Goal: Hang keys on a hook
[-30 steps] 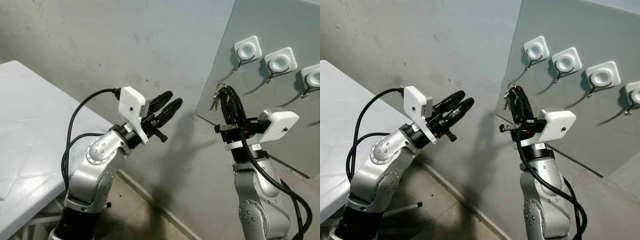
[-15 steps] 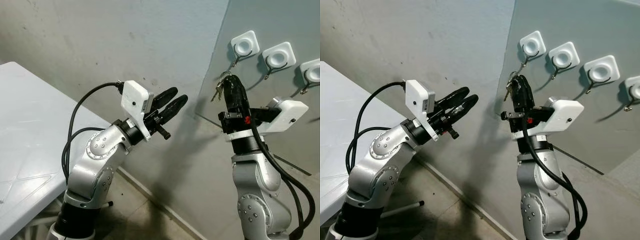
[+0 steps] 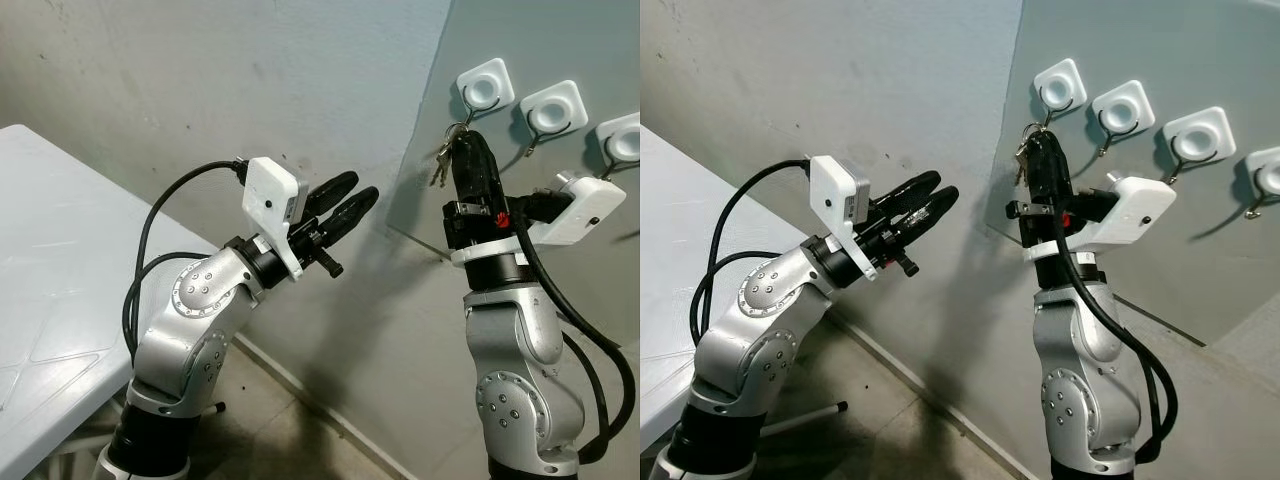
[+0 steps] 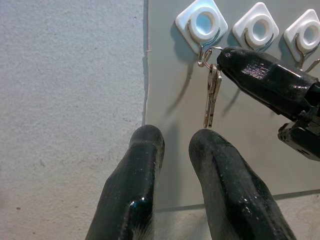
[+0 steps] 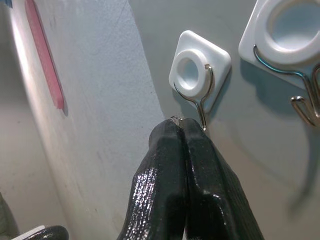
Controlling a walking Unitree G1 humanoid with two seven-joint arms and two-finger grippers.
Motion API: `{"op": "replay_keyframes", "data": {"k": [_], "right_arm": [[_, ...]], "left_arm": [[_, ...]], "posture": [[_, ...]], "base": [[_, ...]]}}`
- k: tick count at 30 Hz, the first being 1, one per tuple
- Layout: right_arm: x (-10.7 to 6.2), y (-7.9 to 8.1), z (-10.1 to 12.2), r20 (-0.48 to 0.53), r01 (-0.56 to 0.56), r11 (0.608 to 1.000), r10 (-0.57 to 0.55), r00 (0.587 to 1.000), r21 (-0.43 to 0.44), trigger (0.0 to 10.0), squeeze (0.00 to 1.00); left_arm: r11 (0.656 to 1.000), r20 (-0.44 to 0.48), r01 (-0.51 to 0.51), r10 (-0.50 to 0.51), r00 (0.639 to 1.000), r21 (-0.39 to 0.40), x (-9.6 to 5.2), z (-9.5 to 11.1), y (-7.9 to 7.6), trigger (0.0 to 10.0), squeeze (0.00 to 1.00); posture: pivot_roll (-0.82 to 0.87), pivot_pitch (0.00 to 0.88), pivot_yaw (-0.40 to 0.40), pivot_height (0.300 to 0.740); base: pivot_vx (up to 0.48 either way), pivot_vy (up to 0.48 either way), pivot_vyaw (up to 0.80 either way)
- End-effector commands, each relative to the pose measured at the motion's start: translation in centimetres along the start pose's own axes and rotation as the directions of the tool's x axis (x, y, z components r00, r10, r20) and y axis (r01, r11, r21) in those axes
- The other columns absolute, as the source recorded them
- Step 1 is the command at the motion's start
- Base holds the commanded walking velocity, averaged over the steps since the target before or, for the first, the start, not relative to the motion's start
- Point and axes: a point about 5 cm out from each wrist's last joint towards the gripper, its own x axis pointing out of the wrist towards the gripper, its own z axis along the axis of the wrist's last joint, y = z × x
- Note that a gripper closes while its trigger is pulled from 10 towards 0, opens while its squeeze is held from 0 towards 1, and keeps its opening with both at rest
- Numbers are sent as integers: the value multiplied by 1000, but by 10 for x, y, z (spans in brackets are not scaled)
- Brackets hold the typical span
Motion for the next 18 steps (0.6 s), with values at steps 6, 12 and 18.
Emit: {"op": "replay_keyframes", "data": {"k": [6,12,18], "right_arm": [[4,2,6,22,19,1000,-19,1000,20,10000,0],[6,0,6,12,45,999,-45,999,25,10000,0],[6,-1,5,-1,72,997,-72,997,38,10000,0]], "left_arm": [[1000,17,25,-25,1000,14,2,7,-5,10000,0],[1000,16,24,-24,1000,10,3,7,-6,10000,0],[1000,17,24,-24,1000,3,2,7,-7,10000,0]], "posture": [[-63,55,-47,740],[-66,61,-48,740],[-69,68,-49,740]], "base": [[0,0,0],[0,0,0],[0,0,0]]}}
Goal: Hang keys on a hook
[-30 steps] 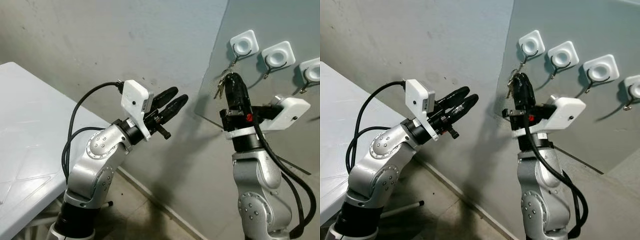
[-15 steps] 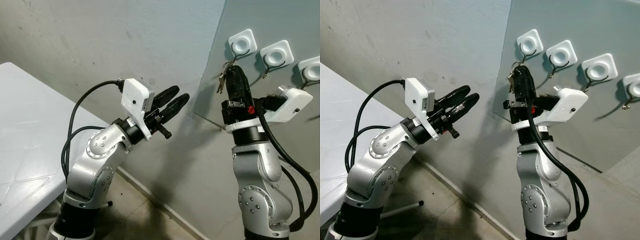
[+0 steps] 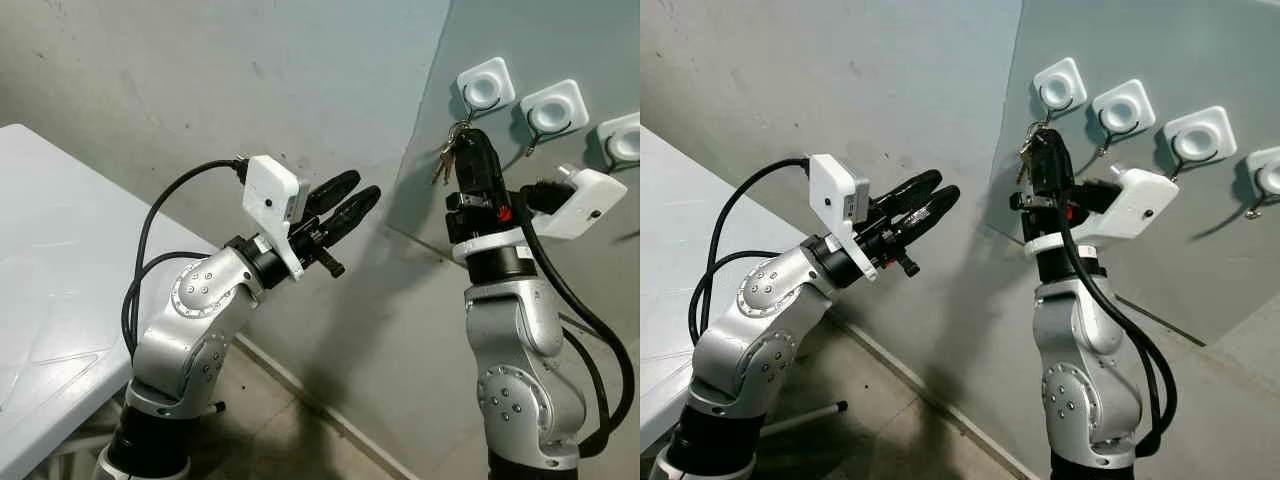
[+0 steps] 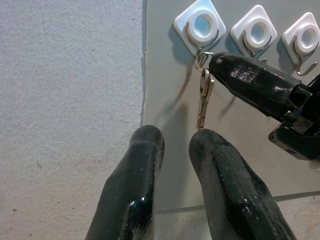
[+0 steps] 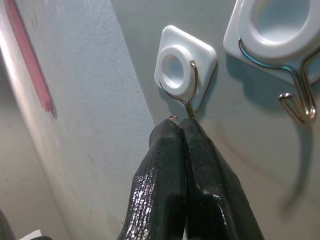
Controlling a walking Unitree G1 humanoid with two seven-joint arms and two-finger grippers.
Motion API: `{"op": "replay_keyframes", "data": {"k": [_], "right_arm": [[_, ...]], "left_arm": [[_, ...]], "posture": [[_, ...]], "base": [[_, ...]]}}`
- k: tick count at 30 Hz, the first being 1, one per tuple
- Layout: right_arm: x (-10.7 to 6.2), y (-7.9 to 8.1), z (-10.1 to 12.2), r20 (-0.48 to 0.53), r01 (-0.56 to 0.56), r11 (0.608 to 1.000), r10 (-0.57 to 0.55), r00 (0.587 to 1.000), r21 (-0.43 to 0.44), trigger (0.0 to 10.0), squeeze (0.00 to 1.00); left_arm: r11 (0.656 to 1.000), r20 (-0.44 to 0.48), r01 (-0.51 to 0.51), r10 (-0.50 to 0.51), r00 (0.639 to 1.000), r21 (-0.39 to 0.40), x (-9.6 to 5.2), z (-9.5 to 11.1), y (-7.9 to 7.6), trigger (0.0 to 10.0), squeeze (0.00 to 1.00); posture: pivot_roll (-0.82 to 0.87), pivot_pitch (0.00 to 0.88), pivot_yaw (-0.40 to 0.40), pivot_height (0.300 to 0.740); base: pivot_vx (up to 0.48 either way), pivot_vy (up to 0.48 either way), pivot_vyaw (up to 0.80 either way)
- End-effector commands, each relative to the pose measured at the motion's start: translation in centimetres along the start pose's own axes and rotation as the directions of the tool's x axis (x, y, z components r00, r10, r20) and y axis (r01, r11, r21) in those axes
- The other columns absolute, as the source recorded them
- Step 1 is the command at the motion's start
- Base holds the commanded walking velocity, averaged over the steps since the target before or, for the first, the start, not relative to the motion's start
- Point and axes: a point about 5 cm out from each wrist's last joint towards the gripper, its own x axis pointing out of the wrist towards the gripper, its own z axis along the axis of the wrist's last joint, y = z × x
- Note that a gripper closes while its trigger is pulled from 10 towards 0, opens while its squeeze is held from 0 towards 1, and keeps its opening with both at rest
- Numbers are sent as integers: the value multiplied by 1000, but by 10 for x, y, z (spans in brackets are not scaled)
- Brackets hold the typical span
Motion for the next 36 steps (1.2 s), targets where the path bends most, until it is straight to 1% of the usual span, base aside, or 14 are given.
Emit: {"op": "replay_keyframes", "data": {"k": [1,13,20,23,26,36], "right_arm": [[2,1,4,11,16,1000,-16,1000,12,10000,0],[2,-4,2,-22,90,993,-89,996,74,10000,0],[2,-3,2,-17,78,994,-77,997,71,10000,0],[2,-1,5,3,56,996,-56,998,64,10000,0],[1,-2,3,-14,65,996,-64,998,67,10000,0],[-4,-3,-2,-43,56,998,-54,998,32,10000,0]], "left_arm": [[1000,8,21,-21,1000,9,2,4,-5,10000,0],[1000,10,22,-22,1000,0,2,4,-7,10000,0],[1000,15,23,-23,1000,-6,4,5,-6,10000,0],[1000,14,25,-25,1000,-6,4,5,-7,10000,0],[1000,14,25,-25,1000,-7,4,5,-8,10000,0],[1000,16,20,-20,1000,-7,4,5,-8,10000,0]], "posture": [[-69,68,-49,740],[-72,63,-46,740],[-74,60,-47,740],[-74,58,-47,740],[-75,55,-48,740],[-72,55,-51,740]], "base": [[0,0,0],[0,0,0],[0,0,0],[0,0,0],[0,0,0],[0,0,0]]}}
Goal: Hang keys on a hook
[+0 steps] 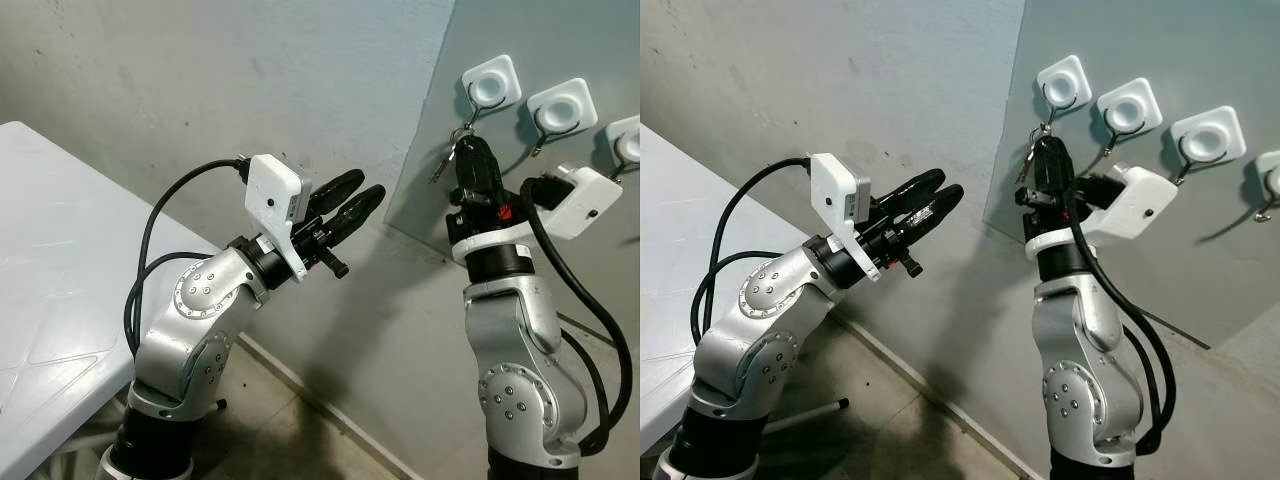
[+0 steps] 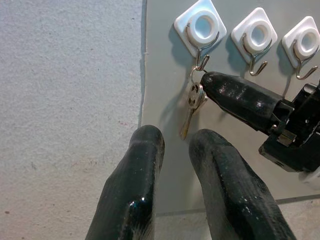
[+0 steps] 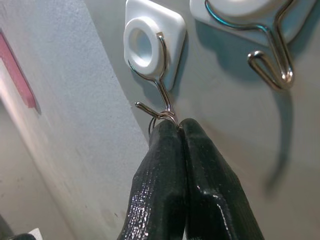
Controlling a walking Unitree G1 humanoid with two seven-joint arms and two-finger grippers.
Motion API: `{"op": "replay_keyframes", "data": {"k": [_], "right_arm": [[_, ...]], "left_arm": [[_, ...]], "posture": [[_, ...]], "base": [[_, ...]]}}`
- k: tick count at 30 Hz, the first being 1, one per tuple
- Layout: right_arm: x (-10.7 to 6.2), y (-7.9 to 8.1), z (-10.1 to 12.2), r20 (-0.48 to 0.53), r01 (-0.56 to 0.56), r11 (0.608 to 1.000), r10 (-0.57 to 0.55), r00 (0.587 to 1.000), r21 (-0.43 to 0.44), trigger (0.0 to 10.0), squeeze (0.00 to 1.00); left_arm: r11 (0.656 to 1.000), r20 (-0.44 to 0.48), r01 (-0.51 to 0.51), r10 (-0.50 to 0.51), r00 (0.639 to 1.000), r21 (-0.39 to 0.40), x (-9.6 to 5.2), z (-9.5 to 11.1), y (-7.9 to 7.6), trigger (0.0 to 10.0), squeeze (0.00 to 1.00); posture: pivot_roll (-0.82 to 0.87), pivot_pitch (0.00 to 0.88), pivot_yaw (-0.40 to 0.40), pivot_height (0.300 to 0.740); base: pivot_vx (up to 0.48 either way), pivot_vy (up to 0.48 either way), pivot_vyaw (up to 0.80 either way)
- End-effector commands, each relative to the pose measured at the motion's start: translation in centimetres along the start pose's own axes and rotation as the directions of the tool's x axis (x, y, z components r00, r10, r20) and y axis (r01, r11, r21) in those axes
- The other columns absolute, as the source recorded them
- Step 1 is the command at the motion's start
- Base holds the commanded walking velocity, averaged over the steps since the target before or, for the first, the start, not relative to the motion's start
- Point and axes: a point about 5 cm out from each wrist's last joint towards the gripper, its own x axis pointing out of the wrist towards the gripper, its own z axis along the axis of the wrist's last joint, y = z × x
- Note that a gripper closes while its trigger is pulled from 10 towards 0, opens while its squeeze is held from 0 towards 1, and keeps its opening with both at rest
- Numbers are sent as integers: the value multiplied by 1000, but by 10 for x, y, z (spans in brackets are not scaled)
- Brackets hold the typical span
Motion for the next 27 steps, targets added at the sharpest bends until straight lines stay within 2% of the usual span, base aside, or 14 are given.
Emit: {"op": "replay_keyframes", "data": {"k": [1,11,12,13,27], "right_arm": [[-3,0,0,-2,4,1000,-4,1000,-6,10000,0],[-11,-1,-6,-30,-17,998,15,999,-63,10000,0],[-11,-2,-6,-30,-18,998,16,999,-59,10000,749],[-12,-2,-6,-30,-20,998,18,999,-56,10000,1000],[-14,-2,-7,-25,-29,999,28,999,-46,10000,1000]], "left_arm": [[1000,1,12,-12,1000,11,2,3,-4,10000,0],[1000,5,9,-9,1000,6,2,4,-4,10000,0],[1000,4,9,-9,1000,5,2,3,-4,10000,0],[1000,4,10,-10,1000,5,2,3,-4,10000,0],[1000,1,7,-7,1000,1,2,3,-4,10000,0]], "posture": [[-72,55,-51,740],[-73,55,-53,740],[-73,55,-52,740],[-74,56,-52,740],[-72,62,-53,740]], "base": [[0,0,0],[0,0,0],[0,0,0],[0,0,0],[0,0,0]]}}
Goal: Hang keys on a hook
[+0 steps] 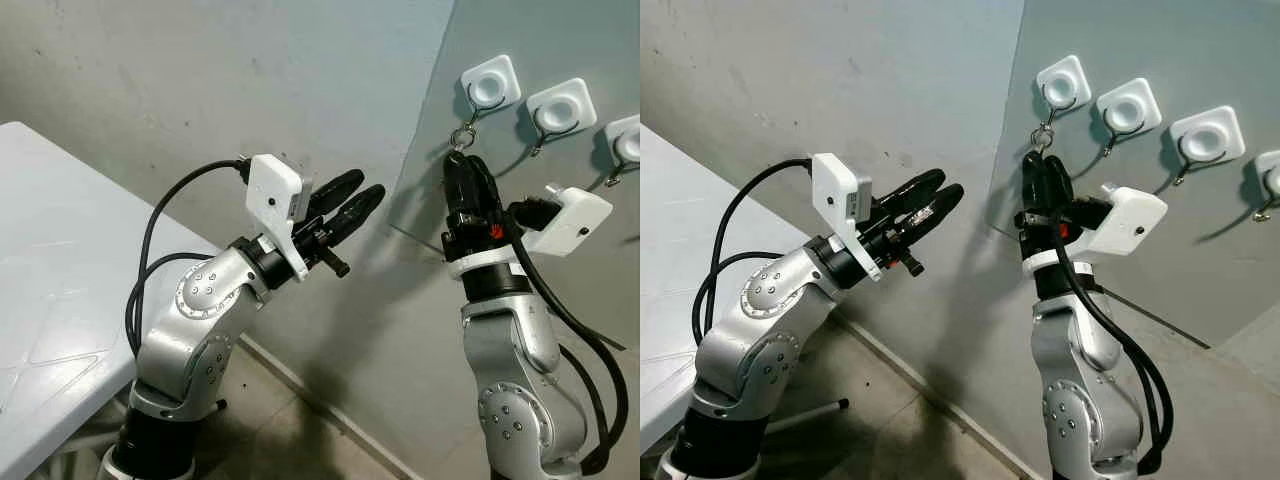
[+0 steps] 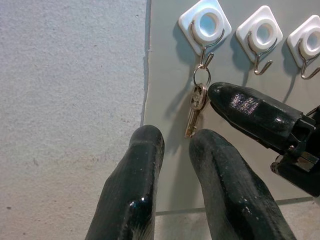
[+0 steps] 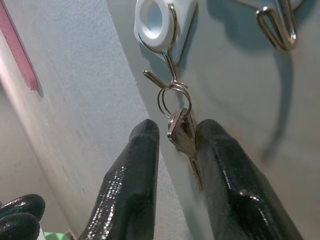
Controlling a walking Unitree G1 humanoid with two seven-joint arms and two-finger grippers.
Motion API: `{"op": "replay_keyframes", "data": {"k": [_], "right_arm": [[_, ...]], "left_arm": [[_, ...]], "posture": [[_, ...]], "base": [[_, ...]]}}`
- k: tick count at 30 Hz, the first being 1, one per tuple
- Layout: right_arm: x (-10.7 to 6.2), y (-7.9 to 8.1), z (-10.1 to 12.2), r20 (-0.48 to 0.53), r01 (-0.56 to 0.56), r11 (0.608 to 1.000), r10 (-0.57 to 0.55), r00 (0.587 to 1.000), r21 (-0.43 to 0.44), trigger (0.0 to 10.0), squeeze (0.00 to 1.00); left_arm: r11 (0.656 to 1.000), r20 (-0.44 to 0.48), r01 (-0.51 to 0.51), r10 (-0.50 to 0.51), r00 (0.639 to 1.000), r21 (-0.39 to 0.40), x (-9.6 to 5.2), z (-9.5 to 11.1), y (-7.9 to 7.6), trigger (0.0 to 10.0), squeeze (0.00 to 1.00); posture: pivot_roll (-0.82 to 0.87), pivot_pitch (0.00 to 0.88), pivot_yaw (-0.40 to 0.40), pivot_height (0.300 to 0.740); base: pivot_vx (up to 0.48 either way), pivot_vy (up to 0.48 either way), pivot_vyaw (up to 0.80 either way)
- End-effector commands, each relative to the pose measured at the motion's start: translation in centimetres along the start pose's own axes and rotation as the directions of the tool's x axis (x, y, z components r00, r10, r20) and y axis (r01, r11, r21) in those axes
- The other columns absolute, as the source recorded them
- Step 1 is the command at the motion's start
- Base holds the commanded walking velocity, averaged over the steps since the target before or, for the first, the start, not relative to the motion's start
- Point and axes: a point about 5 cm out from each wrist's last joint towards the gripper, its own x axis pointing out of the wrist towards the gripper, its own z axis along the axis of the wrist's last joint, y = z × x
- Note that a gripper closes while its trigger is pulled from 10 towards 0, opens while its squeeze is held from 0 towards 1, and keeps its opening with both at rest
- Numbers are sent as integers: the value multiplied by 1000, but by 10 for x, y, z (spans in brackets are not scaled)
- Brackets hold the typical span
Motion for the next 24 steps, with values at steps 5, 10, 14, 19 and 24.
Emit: {"op": "replay_keyframes", "data": {"k": [5,10,14,19,24], "right_arm": [[-6,-2,-6,-27,-30,999,29,999,-33,10000,1000],[-15,-4,-16,-84,-80,993,73,994,-86,10000,1000],[-24,-11,-26,-135,-98,987,81,987,-126,10000,1000],[-32,-19,-36,-180,-104,983,77,981,-149,10000,1000],[-39,-31,-46,-220,-97,980,57,974,-173,10000,1000]], "left_arm": [[1000,6,0,0,1000,4,-1,2,-2,10000,0],[999,0,-47,47,999,-21,-5,-4,1,10000,0],[990,-33,-124,122,992,-65,-15,-19,4,10000,0],[963,-70,-240,233,970,-120,-29,-37,10,10000,0],[923,-123,-345,328,937,-169,-42,-55,18,10000,0]], "posture": [[-73,65,-51,740],[-77,66,-50,740],[-76,66,-48,740],[-71,63,-49,740],[-66,58,-51,740]], "base": [[0,0,0],[0,0,0],[0,0,0],[0,0,0],[0,0,0]]}}
